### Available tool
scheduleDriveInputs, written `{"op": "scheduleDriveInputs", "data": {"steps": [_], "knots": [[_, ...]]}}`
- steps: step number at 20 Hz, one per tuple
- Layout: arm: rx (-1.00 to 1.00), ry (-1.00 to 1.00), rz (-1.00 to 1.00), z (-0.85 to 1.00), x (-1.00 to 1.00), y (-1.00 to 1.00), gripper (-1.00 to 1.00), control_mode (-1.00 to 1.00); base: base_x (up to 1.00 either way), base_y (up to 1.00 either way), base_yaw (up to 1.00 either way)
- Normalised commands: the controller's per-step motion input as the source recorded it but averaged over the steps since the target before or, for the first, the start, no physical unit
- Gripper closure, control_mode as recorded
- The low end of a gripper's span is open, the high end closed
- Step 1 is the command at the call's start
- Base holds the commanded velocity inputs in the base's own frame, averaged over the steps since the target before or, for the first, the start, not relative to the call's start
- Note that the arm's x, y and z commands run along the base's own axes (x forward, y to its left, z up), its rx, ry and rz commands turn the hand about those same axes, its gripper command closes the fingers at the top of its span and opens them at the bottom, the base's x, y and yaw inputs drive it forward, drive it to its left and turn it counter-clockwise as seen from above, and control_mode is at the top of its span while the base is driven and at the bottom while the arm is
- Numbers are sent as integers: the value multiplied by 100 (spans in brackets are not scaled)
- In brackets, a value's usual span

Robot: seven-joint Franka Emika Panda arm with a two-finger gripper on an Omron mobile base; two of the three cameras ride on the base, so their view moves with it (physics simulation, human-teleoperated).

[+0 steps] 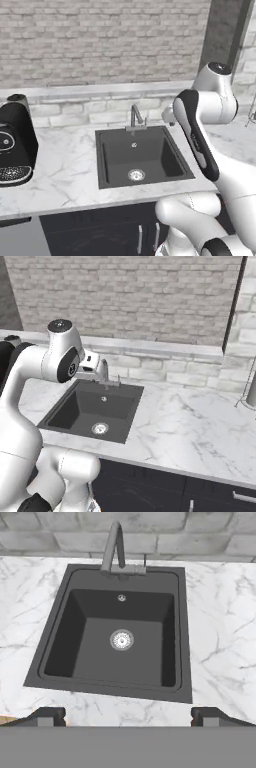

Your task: Navigate to the sink.

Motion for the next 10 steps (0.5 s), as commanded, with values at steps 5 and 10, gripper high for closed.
{"op": "scheduleDriveInputs", "data": {"steps": [5,10], "knots": [[-1,0,0,-19,19,14,-100,-100,24,26,-2],[0,8,0,-57,66,37,-100,-100,0,0,0]]}}
